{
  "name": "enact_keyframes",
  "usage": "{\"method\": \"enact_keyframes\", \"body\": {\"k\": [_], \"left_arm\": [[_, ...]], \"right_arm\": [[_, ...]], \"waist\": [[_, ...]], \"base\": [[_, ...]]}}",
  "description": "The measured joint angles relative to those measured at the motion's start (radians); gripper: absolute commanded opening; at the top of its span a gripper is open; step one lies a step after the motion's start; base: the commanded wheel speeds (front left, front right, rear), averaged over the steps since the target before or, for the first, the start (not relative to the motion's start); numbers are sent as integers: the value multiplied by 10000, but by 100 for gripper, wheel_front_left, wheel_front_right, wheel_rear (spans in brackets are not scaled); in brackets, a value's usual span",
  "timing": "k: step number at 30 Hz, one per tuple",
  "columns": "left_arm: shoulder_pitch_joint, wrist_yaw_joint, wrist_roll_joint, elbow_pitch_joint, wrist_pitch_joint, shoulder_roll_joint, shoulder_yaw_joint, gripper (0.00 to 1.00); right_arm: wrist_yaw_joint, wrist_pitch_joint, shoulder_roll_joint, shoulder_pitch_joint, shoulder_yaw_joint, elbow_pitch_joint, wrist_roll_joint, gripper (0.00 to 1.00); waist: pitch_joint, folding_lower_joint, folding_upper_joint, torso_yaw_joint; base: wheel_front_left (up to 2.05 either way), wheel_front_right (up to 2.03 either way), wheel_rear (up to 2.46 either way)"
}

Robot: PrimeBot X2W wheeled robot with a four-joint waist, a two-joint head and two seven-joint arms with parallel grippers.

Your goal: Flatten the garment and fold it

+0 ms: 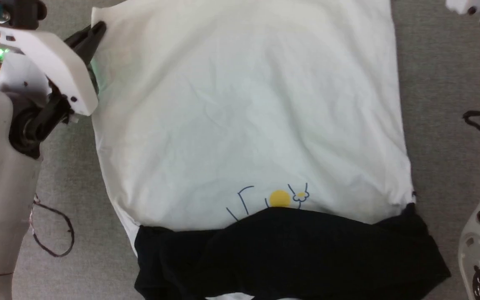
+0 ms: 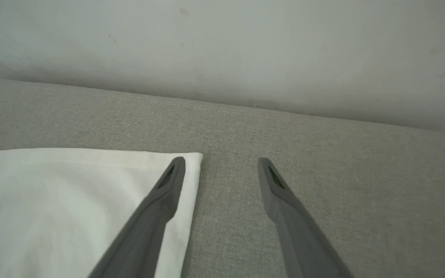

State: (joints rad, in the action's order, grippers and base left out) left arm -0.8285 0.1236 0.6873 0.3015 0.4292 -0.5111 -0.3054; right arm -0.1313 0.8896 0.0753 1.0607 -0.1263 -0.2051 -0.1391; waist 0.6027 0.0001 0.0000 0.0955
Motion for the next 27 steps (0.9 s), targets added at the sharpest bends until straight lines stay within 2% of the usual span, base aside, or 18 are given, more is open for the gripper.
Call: {"method": "enact_keyframes", "body": {"k": [6, 17, 18, 19, 20, 21, 27], "left_arm": [[-266, 0, 90, -8, -148, 59, -182, 0], [-753, 2, 295, 6, -527, 190, -408, 0], [-793, 2, 334, 21, -554, 192, -435, 0], [-832, 2, 364, 35, -604, 196, -468, 0], [-862, 2, 397, 46, -621, 207, -495, 0], [-886, 2, 437, 61, -675, 209, -518, 0], [-966, 4, 500, 359, -1266, 244, -525, 0]], "right_arm": [[0, 604, -174, -4, 174, -523, 512, 100], [0, 514, -219, -34, 376, -625, 886, 100], [0, 512, -217, -22, 372, -612, 905, 94], [0, 500, -217, -3, 368, -594, 936, 46], [0, 479, -215, 7, 364, -579, 957, 20], [0, 418, -217, 7, 362, -568, 963, 0], [-2, -67, -242, -47, 403, -612, 1026, 0]], "waist": [[440, 0, 0, 358], [1062, -2, 0, 772], [1095, -2, 0, 799], [1124, -2, 0, 825], [1152, -2, 0, 849], [1175, -2, 0, 870], [1085, 0, 0, 881]], "base": [[0, 0, 0], [0, 0, 0], [0, 0, 0], [0, 0, 0], [0, 0, 0], [0, 0, 0], [0, 0, 0]]}}
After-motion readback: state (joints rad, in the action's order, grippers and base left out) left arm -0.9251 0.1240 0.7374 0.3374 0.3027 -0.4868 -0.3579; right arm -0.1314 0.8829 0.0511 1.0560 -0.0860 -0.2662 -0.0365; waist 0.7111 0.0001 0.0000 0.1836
